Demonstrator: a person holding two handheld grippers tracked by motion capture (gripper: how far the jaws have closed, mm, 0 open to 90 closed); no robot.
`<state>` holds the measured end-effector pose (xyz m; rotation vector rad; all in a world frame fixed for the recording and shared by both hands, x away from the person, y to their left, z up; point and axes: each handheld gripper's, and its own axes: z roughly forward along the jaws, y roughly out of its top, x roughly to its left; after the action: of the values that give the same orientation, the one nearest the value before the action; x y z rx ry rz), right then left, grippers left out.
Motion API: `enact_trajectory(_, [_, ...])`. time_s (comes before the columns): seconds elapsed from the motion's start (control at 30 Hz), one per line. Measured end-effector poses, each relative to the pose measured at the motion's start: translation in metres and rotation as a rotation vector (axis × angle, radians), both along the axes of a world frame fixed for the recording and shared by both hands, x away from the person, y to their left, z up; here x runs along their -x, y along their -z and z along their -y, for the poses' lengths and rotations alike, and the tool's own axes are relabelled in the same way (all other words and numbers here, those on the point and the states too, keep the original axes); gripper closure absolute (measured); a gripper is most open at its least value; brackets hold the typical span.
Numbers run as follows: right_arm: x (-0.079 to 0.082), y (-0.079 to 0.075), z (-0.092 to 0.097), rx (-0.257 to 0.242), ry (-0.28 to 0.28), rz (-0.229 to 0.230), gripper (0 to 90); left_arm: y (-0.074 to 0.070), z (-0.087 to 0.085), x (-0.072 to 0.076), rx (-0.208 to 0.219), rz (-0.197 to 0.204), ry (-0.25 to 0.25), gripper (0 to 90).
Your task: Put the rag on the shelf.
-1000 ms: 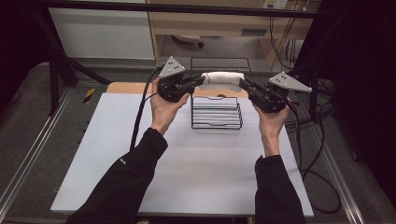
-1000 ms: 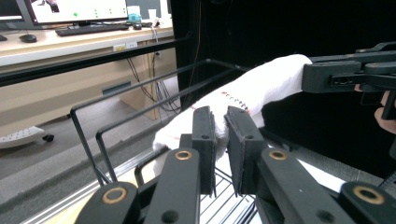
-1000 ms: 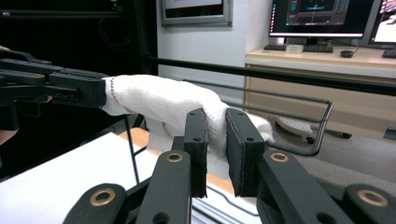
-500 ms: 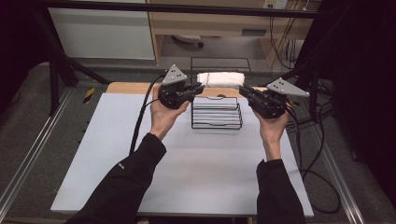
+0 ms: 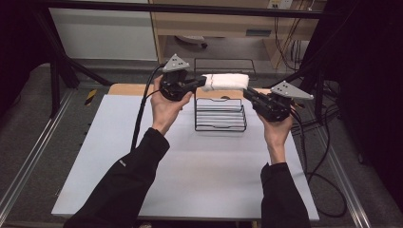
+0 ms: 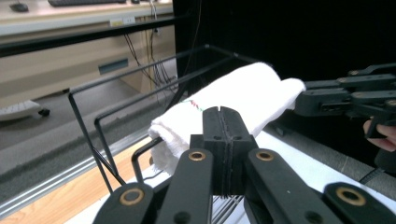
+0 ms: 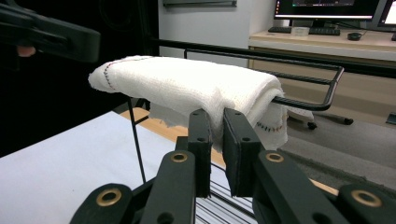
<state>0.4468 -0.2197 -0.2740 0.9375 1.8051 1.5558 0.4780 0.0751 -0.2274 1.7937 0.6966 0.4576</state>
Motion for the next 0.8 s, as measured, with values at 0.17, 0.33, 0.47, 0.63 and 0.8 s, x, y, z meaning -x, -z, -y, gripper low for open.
enact_trajectory(0.17, [0.001,-0.001,0.001,0.001,-0.005,-0.003,78.5,0.011,0.006,-0.005,-0.043,-0.022,0.006,89.7])
enact_trajectory(0.33, [0.005,-0.009,0.002,-0.013,-0.019,0.010,65.5,0.019,0.009,-0.010,-0.067,-0.028,-0.004,89.8])
enact_trajectory(0.47, [0.004,-0.021,-0.004,-0.027,-0.036,0.023,64.3,0.023,0.011,-0.012,-0.091,-0.027,-0.012,89.7])
enact_trajectory(0.63, [-0.003,-0.021,-0.013,0.007,-0.025,-0.038,85.3,0.027,0.013,-0.015,-0.095,-0.026,-0.017,89.8])
enact_trajectory(0.8, [-0.013,-0.005,-0.012,0.022,-0.002,-0.089,88.6,0.031,0.015,-0.017,-0.113,-0.018,-0.022,89.7])
